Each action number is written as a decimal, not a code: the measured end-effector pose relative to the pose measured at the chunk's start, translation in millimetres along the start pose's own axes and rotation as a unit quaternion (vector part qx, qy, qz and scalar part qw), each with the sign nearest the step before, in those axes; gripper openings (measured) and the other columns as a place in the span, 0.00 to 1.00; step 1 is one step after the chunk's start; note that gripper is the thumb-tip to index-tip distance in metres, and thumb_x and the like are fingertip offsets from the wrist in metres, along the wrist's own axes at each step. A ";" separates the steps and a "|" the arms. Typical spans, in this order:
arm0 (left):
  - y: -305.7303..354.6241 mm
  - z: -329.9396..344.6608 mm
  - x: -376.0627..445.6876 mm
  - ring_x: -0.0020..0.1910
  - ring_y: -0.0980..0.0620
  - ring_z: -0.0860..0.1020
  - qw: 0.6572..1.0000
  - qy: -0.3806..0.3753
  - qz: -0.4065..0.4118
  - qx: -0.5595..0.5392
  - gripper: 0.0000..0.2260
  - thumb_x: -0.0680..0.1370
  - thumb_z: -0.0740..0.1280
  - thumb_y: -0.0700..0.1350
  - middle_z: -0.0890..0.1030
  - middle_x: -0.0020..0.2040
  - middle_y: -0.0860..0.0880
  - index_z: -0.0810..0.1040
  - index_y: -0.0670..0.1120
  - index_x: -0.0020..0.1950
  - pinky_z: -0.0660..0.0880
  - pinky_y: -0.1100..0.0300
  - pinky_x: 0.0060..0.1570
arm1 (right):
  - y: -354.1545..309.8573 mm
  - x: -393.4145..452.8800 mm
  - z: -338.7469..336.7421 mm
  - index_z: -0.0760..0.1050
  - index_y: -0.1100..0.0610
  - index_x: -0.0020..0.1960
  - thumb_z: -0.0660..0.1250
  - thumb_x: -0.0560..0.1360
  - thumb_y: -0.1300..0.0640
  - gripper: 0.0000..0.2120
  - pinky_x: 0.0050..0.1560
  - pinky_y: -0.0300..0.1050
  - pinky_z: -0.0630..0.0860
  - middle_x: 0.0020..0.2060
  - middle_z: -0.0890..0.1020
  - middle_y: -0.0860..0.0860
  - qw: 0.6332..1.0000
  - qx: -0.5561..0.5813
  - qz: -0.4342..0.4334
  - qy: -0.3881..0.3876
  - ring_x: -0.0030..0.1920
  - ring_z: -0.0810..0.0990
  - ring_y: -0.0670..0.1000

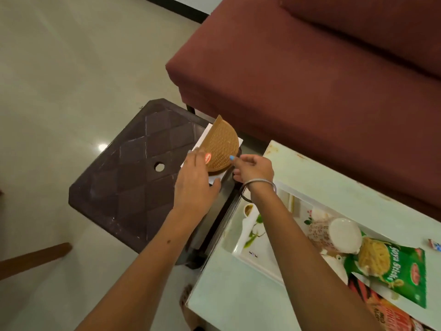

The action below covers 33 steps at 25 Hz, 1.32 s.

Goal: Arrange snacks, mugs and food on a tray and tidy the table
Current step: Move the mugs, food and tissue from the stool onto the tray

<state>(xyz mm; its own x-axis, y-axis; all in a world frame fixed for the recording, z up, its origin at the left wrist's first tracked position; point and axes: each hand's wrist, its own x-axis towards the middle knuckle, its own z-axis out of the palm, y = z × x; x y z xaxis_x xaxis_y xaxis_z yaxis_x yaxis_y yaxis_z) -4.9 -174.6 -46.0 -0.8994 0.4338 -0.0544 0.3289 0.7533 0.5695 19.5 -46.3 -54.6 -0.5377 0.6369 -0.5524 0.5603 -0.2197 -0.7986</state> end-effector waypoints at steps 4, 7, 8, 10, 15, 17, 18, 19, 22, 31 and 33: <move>-8.6 9.0 26.0 0.75 0.44 0.55 0.997 -0.043 0.033 0.047 0.32 0.73 0.69 0.46 0.61 0.74 0.42 0.57 0.42 0.71 0.59 0.48 0.72 | -7.5 12.4 23.5 0.81 0.57 0.42 0.74 0.67 0.52 0.09 0.48 0.49 0.81 0.37 0.83 0.53 0.997 -0.004 0.048 0.054 0.38 0.81 0.51; -12.5 11.7 32.5 0.75 0.44 0.53 0.992 -0.040 0.050 0.112 0.31 0.75 0.65 0.45 0.58 0.75 0.41 0.53 0.42 0.73 0.55 0.49 0.73 | -13.4 0.1 31.4 0.80 0.54 0.34 0.74 0.67 0.59 0.05 0.45 0.45 0.80 0.35 0.82 0.52 0.995 0.086 0.037 0.035 0.39 0.80 0.51; -13.5 10.4 34.5 0.75 0.44 0.53 0.989 -0.036 0.049 0.133 0.30 0.77 0.62 0.44 0.57 0.76 0.41 0.51 0.42 0.74 0.54 0.49 0.73 | -17.3 -4.3 34.4 0.80 0.54 0.34 0.74 0.66 0.60 0.05 0.42 0.41 0.78 0.34 0.82 0.50 0.995 0.101 0.015 0.021 0.38 0.80 0.49; -13.3 4.6 36.0 0.75 0.44 0.56 0.991 -0.024 0.036 0.126 0.28 0.78 0.59 0.41 0.58 0.76 0.41 0.49 0.45 0.75 0.57 0.48 0.72 | -24.5 -15.2 38.9 0.82 0.55 0.39 0.75 0.66 0.59 0.03 0.40 0.36 0.76 0.34 0.82 0.48 0.993 0.105 -0.048 0.014 0.36 0.79 0.45; 24.1 -6.4 1.8 0.60 0.39 0.76 0.996 0.049 -0.005 -0.071 0.23 0.79 0.55 0.49 0.75 0.65 0.40 0.59 0.48 0.73 0.74 0.42 0.57 | -16.5 -54.7 11.8 0.74 0.46 0.49 0.74 0.67 0.52 0.14 0.36 0.26 0.72 0.46 0.77 0.43 0.948 0.000 -0.215 0.233 0.39 0.76 0.37; 44.9 4.2 -21.9 0.52 0.44 0.80 0.987 -0.005 -0.029 -0.161 0.25 0.76 0.52 0.54 0.80 0.57 0.42 0.61 0.50 0.73 0.77 0.46 0.55 | -1.2 -62.8 -9.1 0.72 0.46 0.56 0.72 0.68 0.48 0.18 0.41 0.29 0.75 0.51 0.77 0.42 0.957 -0.016 -0.168 0.236 0.42 0.77 0.38; 52.7 13.5 -31.0 0.50 0.46 0.80 0.976 -0.044 -0.046 -0.206 0.23 0.77 0.54 0.53 0.81 0.55 0.43 0.62 0.50 0.72 0.77 0.48 0.56 | 10.2 -64.0 -20.3 0.73 0.47 0.57 0.71 0.69 0.49 0.18 0.42 0.29 0.76 0.52 0.78 0.43 0.964 -0.032 -0.136 0.225 0.41 0.78 0.38; 59.1 23.7 -37.9 0.50 0.48 0.80 0.959 -0.087 -0.068 -0.261 0.22 0.78 0.56 0.51 0.81 0.53 0.43 0.63 0.51 0.72 0.77 0.48 0.57 | 22.0 -63.9 -31.7 0.73 0.49 0.59 0.70 0.70 0.50 0.18 0.41 0.27 0.74 0.52 0.80 0.44 0.968 -0.052 -0.111 0.220 0.40 0.77 0.37; 64.5 53.6 -53.5 0.48 0.50 0.79 0.946 -0.190 -0.047 -0.259 0.21 0.78 0.58 0.49 0.81 0.53 0.45 0.63 0.50 0.71 0.77 0.50 0.57 | 55.6 -62.0 -65.3 0.75 0.52 0.61 0.69 0.72 0.54 0.18 0.41 0.26 0.69 0.54 0.82 0.47 0.967 -0.104 -0.073 0.222 0.37 0.73 0.35; 52.5 118.9 -77.5 0.60 0.47 0.76 0.928 -0.306 -0.085 -0.195 0.21 0.77 0.63 0.37 0.78 0.60 0.48 0.68 0.50 0.68 0.71 0.53 0.61 | 121.5 -61.4 -101.2 0.72 0.56 0.65 0.66 0.73 0.62 0.20 0.58 0.44 0.75 0.58 0.81 0.53 0.985 -0.125 -0.021 0.116 0.47 0.77 0.45; 49.3 127.8 -80.8 0.62 0.47 0.74 0.924 -0.321 -0.096 -0.185 0.22 0.76 0.64 0.35 0.76 0.62 0.48 0.67 0.51 0.69 0.70 0.54 0.63 | 130.3 -60.1 -102.3 0.71 0.55 0.66 0.65 0.74 0.63 0.21 0.56 0.41 0.74 0.59 0.80 0.53 0.986 -0.131 -0.009 0.105 0.45 0.76 0.44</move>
<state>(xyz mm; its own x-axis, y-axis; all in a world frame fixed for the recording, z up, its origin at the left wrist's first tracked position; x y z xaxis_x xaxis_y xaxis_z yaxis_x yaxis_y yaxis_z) 120.7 -109.3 -118.4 -0.5357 0.6029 -0.5912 -0.0473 0.6776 0.7339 189.2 -37.6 -101.0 -0.4219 0.7837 -0.4558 0.7100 -0.0270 -0.7036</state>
